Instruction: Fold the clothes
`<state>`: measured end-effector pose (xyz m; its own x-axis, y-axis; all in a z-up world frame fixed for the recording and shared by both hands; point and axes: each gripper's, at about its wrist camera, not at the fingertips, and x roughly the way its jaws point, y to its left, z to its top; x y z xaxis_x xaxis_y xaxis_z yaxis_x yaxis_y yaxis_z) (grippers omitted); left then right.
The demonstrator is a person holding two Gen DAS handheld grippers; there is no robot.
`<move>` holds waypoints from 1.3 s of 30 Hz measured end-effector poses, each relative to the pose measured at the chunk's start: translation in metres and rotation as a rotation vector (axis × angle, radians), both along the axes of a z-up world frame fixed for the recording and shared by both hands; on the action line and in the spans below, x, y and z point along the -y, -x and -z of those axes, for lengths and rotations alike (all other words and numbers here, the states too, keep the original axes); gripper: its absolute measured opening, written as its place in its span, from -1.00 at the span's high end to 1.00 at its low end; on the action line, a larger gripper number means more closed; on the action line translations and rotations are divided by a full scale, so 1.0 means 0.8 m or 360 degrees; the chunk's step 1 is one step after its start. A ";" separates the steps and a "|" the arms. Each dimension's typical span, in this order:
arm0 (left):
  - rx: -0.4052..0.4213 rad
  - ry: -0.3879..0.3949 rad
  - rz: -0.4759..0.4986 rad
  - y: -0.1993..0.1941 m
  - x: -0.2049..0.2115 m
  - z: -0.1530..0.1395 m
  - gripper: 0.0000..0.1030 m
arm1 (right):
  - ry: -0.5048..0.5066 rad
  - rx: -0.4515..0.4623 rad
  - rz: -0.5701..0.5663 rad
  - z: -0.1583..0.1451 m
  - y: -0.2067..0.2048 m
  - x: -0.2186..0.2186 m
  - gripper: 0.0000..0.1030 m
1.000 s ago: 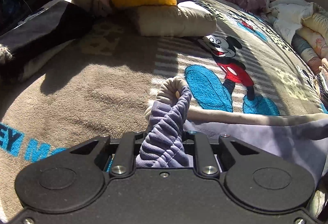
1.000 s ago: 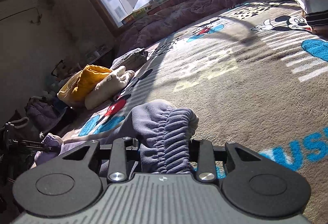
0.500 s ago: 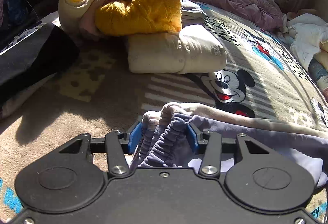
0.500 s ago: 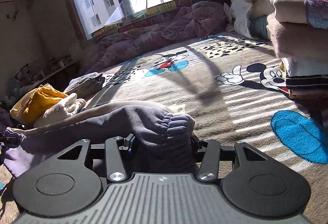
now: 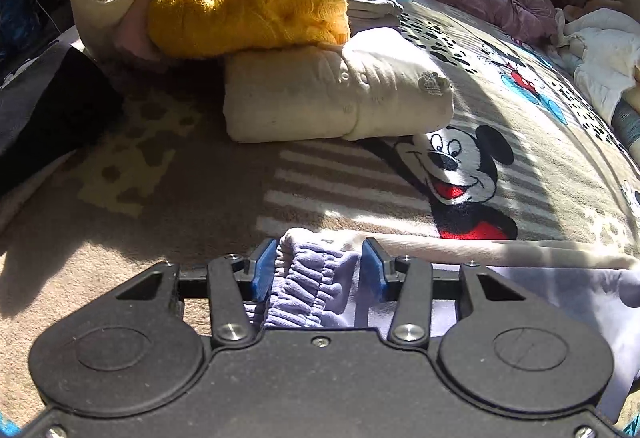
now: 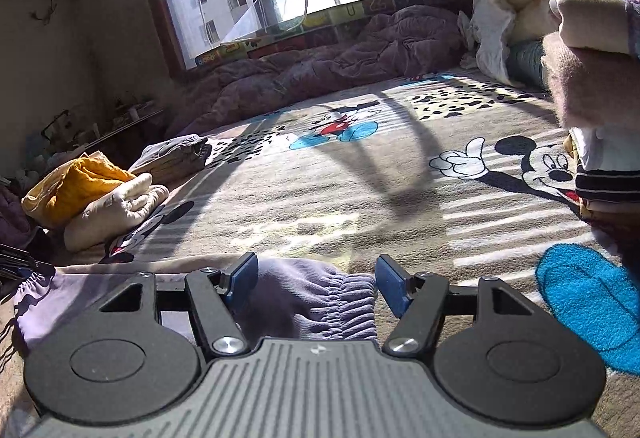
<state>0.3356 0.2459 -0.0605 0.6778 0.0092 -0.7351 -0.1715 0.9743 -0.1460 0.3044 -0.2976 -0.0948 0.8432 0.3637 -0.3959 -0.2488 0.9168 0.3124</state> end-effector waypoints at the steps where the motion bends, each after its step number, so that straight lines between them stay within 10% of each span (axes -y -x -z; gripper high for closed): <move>1: 0.0001 -0.0025 0.0009 -0.001 0.004 0.000 0.48 | 0.0001 -0.0003 -0.0026 0.002 -0.002 -0.001 0.04; 2: 0.0010 -0.0052 0.0017 0.000 0.009 -0.002 0.50 | -0.0003 -0.0013 -0.0048 0.003 -0.003 -0.002 0.48; 6: 0.0139 -0.0147 0.0026 0.022 0.026 -0.024 0.52 | -0.0028 0.0055 -0.0050 -0.004 0.008 0.000 0.94; 13: 0.0465 -0.0136 0.0186 0.096 0.047 -0.093 0.52 | -0.0068 0.0156 -0.0014 -0.024 0.051 0.017 0.95; 16: 0.0541 -0.0183 0.0318 0.134 0.065 -0.114 0.52 | -0.0006 0.0125 0.0024 -0.024 0.044 0.012 0.56; 18: 0.0597 -0.0212 0.0431 0.166 0.081 -0.126 0.52 | -0.0048 0.0101 0.0014 -0.024 0.034 0.006 -0.57; 22: 0.0669 -0.0325 0.0685 0.242 0.114 -0.134 0.52 | 0.0066 0.0056 -0.0042 -0.009 0.015 -0.024 -0.56; 25: 0.0661 -0.0427 0.0835 0.300 0.129 -0.126 0.53 | 0.0161 0.0006 -0.0046 0.009 0.007 -0.033 -0.19; 27: 0.0630 -0.0476 0.0879 0.326 0.128 -0.113 0.53 | 0.0050 0.0013 -0.0036 0.008 0.012 -0.020 0.80; 28: 0.0611 -0.0501 0.0888 0.335 0.127 -0.106 0.53 | 0.0010 0.0012 -0.0040 0.007 0.015 -0.014 0.90; 39: 0.0462 -0.0840 0.0739 0.375 0.089 -0.026 0.52 | 0.0081 0.0097 -0.0029 -0.023 0.146 0.005 0.91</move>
